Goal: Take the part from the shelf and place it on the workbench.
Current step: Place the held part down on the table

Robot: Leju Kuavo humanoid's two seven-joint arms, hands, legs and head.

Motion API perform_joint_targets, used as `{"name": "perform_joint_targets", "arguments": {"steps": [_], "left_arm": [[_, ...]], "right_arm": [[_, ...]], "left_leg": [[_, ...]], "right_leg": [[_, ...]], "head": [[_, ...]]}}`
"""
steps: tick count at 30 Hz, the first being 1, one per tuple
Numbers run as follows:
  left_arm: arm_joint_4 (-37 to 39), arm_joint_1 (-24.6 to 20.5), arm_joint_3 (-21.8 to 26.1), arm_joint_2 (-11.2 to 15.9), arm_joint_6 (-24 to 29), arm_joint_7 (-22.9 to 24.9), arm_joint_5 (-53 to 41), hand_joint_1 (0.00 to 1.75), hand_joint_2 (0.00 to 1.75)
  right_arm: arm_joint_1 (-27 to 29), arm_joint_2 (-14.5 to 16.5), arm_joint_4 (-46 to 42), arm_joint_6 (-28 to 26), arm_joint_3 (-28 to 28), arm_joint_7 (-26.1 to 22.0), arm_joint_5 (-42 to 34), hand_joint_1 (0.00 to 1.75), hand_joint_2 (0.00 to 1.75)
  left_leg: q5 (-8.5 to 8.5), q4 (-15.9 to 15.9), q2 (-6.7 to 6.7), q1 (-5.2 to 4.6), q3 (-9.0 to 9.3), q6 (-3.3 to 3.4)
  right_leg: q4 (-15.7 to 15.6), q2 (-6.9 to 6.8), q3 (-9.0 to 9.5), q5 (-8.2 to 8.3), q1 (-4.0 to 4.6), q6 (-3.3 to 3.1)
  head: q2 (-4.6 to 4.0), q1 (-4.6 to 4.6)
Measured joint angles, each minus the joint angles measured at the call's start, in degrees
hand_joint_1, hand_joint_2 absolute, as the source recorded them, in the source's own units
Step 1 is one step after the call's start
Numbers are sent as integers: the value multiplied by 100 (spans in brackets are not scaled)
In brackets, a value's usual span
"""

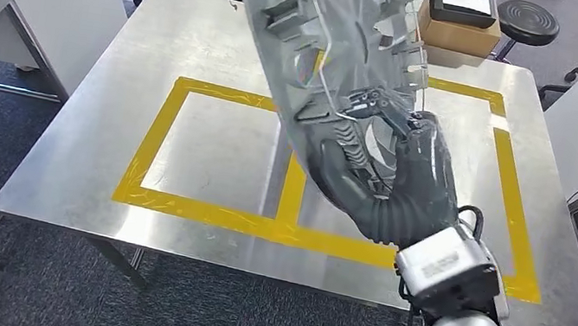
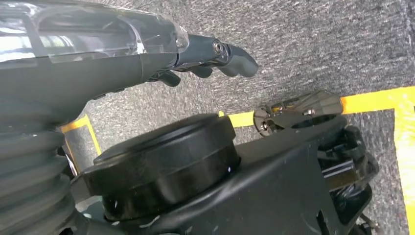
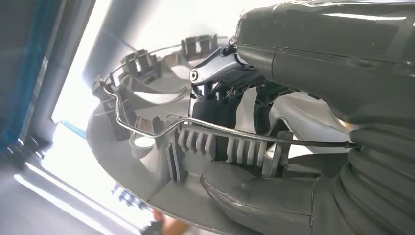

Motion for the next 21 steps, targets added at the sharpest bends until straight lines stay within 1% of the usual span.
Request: {"name": "perform_joint_targets", "arguments": {"steps": [4, 8, 13, 17, 21], "left_arm": [[0, -6, -50, -25, -30, 21, -51, 0, 175], [0, -7, -95, -42, -49, 43, -86, 0, 175], [0, -32, -128, -55, -78, 116, -176, 0, 175], [0, -86, -193, -68, -132, 182, -262, 0, 175], [0, -121, -241, -81, -163, 209, -313, 0, 175]], "right_arm": [[-418, 66, 465, 346, 354, 283, 78, 175, 175], [-626, 109, 842, 570, 634, 452, 133, 175, 175], [-993, 186, 1322, 1167, 1010, 777, 346, 175, 175], [-1316, 398, 1918, 1652, 1408, 930, 482, 175, 175], [-1485, 664, 2539, 1828, 1747, 943, 560, 175, 175]], "left_leg": [[0, 0, 8, 0, 2, 0], [0, 0, 7, 1, -1, 1], [-1, -1, 10, 0, -3, 1], [-1, -1, 18, 0, -1, 1], [-1, -1, 18, 0, 0, 1]], "right_leg": [[0, 5, 0, 0, 1, -1], [0, 5, 0, 0, 1, -1], [-1, 5, 1, 0, -1, -1], [-3, 6, 1, 2, -1, -3], [-2, 7, 1, 3, 0, -4]], "head": [[0, -5], [0, -5], [0, -2], [0, 1], [0, -4]]}}
